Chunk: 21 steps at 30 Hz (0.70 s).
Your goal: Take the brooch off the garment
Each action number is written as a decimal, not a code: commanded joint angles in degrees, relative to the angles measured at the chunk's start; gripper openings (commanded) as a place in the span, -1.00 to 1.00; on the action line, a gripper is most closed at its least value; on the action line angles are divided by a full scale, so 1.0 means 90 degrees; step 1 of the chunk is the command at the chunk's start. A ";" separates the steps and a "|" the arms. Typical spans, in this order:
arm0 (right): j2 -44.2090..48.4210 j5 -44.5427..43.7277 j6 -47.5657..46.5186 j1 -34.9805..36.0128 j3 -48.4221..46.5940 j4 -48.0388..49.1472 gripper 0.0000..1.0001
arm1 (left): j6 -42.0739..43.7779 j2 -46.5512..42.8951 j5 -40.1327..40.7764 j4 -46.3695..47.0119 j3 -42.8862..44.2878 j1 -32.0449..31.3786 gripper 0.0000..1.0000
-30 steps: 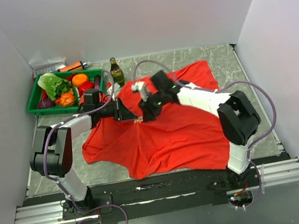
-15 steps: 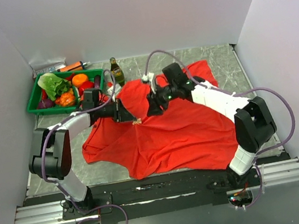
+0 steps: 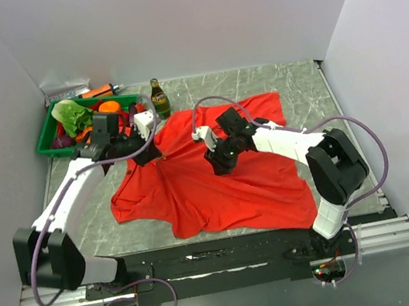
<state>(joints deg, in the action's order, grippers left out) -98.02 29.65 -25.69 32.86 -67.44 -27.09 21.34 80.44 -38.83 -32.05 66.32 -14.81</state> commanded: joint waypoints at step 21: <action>0.0208 0.2595 0.2024 -0.0614 -0.1550 0.0471 -0.02 | -0.6141 0.0183 -0.1613 0.6814 -0.2165 -0.0015 -0.98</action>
<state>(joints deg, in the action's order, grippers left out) -95.92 49.69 -13.08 26.63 -82.06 -27.33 -28.38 81.43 -47.64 20.67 46.72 -14.33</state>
